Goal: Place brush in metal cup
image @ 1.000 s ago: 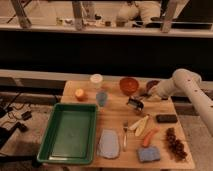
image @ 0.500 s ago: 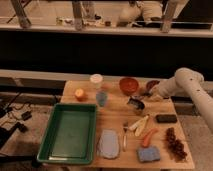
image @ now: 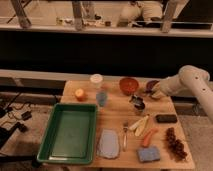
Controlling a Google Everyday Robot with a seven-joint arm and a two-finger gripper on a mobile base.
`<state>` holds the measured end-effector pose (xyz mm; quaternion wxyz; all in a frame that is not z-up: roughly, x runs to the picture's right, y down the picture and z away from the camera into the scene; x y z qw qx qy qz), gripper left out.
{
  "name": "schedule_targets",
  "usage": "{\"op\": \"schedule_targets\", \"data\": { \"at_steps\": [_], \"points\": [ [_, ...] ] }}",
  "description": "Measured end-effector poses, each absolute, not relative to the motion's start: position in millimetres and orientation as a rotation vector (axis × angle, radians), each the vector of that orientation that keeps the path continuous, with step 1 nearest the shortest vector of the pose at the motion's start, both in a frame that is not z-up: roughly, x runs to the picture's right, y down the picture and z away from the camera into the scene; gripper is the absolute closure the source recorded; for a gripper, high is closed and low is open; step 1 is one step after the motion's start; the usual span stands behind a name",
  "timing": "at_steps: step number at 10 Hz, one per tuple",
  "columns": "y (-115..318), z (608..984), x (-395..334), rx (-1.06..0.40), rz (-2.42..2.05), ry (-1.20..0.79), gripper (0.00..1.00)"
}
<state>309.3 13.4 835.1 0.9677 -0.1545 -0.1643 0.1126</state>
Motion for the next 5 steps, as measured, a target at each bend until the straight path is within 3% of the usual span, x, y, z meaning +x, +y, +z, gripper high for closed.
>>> {"op": "schedule_targets", "data": {
  "at_steps": [5],
  "points": [
    [21,835,322,-0.310,0.240,-0.319,0.97]
  ]
}}
